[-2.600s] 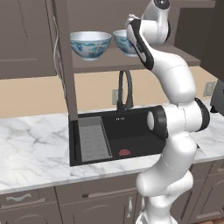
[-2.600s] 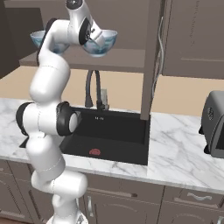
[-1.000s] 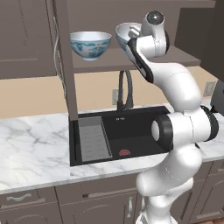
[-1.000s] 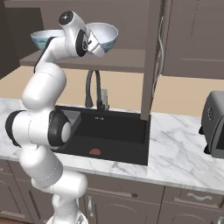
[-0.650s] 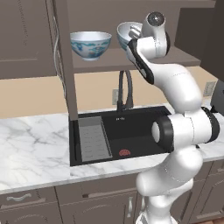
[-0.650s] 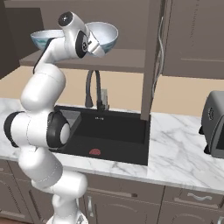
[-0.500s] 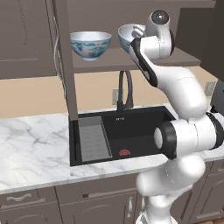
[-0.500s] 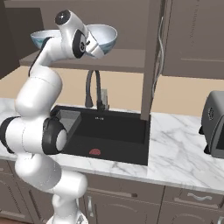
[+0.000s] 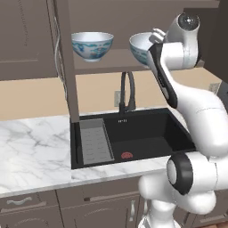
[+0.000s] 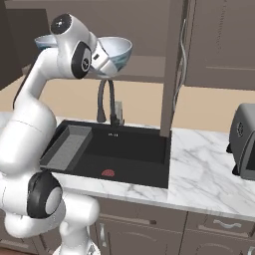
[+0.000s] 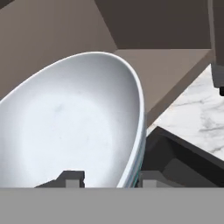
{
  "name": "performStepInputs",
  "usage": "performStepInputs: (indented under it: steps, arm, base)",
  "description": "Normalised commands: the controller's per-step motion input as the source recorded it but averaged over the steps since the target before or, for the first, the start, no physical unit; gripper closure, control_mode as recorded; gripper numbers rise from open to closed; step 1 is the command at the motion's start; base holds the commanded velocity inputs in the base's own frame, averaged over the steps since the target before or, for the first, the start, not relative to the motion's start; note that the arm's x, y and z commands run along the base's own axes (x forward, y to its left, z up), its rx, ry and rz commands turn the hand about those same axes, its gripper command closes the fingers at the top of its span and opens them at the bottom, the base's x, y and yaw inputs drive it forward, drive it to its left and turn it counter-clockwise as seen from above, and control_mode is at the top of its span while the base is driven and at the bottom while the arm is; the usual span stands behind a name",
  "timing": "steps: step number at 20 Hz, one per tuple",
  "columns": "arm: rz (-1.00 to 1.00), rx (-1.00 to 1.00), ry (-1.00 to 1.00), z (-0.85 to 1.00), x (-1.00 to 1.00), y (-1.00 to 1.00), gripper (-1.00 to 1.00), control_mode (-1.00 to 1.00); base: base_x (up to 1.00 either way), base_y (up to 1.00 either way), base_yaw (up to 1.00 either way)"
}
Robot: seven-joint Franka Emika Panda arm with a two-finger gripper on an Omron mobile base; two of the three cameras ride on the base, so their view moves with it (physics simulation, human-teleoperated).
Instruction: Pick up the bowls from the cabinet and place each bowl in front of a stool on the dining counter.
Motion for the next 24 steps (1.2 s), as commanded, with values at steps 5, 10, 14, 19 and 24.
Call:
performStepInputs:
  steps: [5, 10, 14, 19, 24]
  arm:
    - [0.0, 0.0, 0.0, 0.0, -0.99, -0.08, 1.0, -1.0]
    - [0.0, 0.0, 0.0, 0.0, -0.89, -0.09, 1.0, -1.0]
    - [0.0, 0.0, 0.0, 0.0, 0.0, 0.0, 1.0, 1.0]
    - [0.0, 0.0, 0.0, 0.0, 0.0, 0.0, 1.0, 1.0]
    - [0.0, 0.0, 0.0, 0.0, 0.0, 0.0, 1.0, 1.0]
  base:
    - [0.0, 0.0, 0.0]
    - [0.0, 0.0, 0.0]
    - [-0.89, -0.09, 0.0]
    - [-0.78, -0.03, 0.03]
    - [-0.63, 0.0, 0.08]
